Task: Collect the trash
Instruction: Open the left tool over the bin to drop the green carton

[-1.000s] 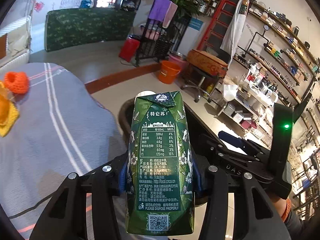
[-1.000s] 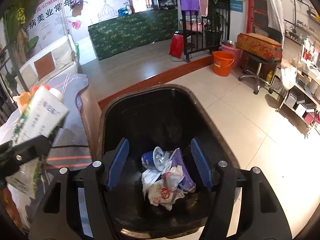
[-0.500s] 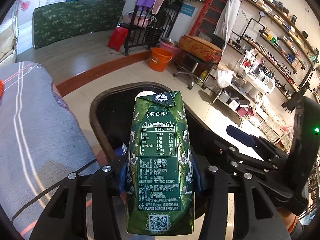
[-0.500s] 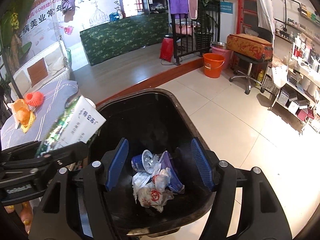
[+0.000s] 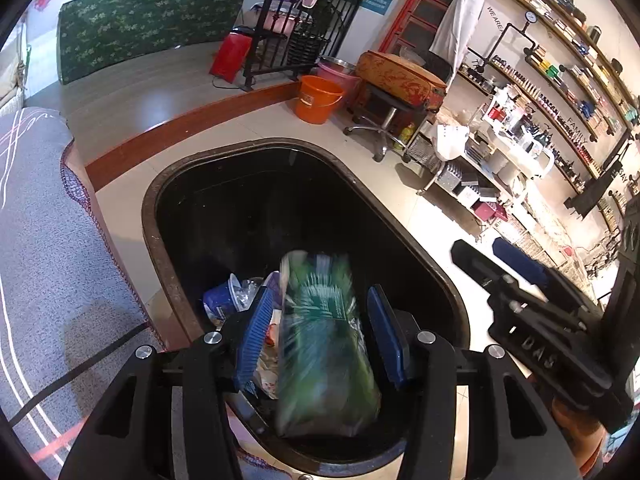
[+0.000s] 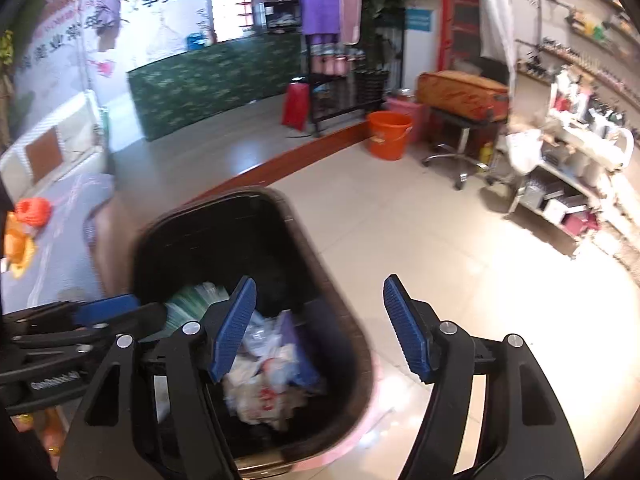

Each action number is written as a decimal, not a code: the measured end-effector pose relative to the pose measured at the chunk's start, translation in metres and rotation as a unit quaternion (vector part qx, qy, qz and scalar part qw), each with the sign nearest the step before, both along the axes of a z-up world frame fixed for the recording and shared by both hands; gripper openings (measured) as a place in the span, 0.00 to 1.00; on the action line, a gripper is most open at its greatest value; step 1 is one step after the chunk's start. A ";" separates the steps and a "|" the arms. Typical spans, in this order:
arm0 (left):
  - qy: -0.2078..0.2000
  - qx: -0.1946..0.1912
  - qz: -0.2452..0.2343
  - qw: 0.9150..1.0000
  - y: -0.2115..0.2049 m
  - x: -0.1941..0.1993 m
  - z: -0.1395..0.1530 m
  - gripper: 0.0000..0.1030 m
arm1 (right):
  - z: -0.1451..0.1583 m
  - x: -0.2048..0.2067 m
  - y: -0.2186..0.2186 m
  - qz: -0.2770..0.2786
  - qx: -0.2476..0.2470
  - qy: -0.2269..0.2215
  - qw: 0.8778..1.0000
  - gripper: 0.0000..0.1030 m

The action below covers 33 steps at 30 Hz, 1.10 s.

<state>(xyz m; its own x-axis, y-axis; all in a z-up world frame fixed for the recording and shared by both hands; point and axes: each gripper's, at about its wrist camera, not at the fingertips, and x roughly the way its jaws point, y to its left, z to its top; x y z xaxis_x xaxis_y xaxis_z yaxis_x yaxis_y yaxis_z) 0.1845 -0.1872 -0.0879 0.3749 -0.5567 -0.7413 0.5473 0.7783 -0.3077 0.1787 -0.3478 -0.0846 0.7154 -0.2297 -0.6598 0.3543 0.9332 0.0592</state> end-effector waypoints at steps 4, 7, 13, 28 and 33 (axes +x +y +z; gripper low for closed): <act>-0.006 0.004 -0.002 1.000 -0.004 0.000 0.001 0.57 | 0.001 -0.002 -0.007 -0.012 0.009 -0.005 1.000 0.73; -0.011 0.007 -0.002 1.000 -0.006 -0.002 0.002 0.63 | 0.000 -0.002 -0.005 -0.010 0.010 -0.005 1.000 0.73; -0.023 0.006 0.018 1.000 0.011 -0.005 0.012 0.79 | -0.001 0.002 0.002 0.002 0.013 -0.001 1.000 0.74; -0.058 -0.006 0.134 0.989 0.104 -0.004 0.050 0.89 | 0.013 0.037 0.069 0.113 0.035 -0.001 0.993 0.76; -0.067 -0.004 0.184 0.981 0.145 -0.003 0.056 0.89 | 0.020 0.047 0.106 0.167 0.039 -0.004 0.985 0.76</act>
<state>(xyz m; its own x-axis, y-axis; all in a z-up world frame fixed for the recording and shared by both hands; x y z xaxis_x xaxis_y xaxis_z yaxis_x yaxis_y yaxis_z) 0.1813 -0.0419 -0.0322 0.6447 -0.3713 -0.6682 0.2662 0.9284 -0.2590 0.2259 -0.2418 -0.0647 0.7478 0.0699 -0.6602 0.0282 0.9902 0.1367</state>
